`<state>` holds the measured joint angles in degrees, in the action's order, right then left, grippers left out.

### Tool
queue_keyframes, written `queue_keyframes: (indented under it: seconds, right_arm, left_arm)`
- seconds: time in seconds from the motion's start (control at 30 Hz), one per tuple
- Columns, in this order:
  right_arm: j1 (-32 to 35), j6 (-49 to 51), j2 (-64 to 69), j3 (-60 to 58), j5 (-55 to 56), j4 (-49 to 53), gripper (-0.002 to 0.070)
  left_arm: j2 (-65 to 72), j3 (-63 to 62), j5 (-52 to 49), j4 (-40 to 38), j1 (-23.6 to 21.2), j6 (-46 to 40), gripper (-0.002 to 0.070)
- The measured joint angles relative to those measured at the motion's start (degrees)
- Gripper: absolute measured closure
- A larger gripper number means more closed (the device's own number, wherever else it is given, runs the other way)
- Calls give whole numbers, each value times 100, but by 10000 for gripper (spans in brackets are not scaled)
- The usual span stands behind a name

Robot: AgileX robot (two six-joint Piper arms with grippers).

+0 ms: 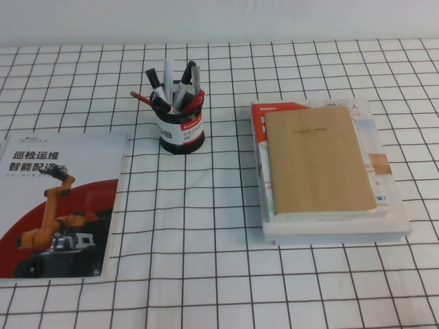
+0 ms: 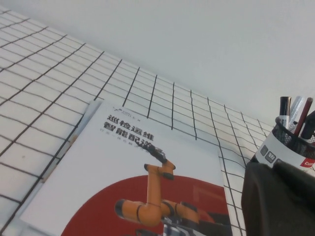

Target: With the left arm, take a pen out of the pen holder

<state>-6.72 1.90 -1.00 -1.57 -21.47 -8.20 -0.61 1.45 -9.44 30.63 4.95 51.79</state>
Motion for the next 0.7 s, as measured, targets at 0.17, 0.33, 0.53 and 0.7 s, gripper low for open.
queue_keyframes:
  seconds: [0.17,0.33,0.53,0.7]
  right_arm:
    - [0,0,0,0,0,0,691]
    - [0,0,0,0,0,0,691]
    - [0,0,0,0,0,0,691]
    - [0,0,0,0,0,0,691]
  left_arm:
    - [0,0,-167,-954,0,-530,678]
    - [0,0,-132,-2767,0,-2701,678]
    - [0,0,-14,-3444,0,-3405,678]
    - [0,0,0,-3587,0,-3405,678]
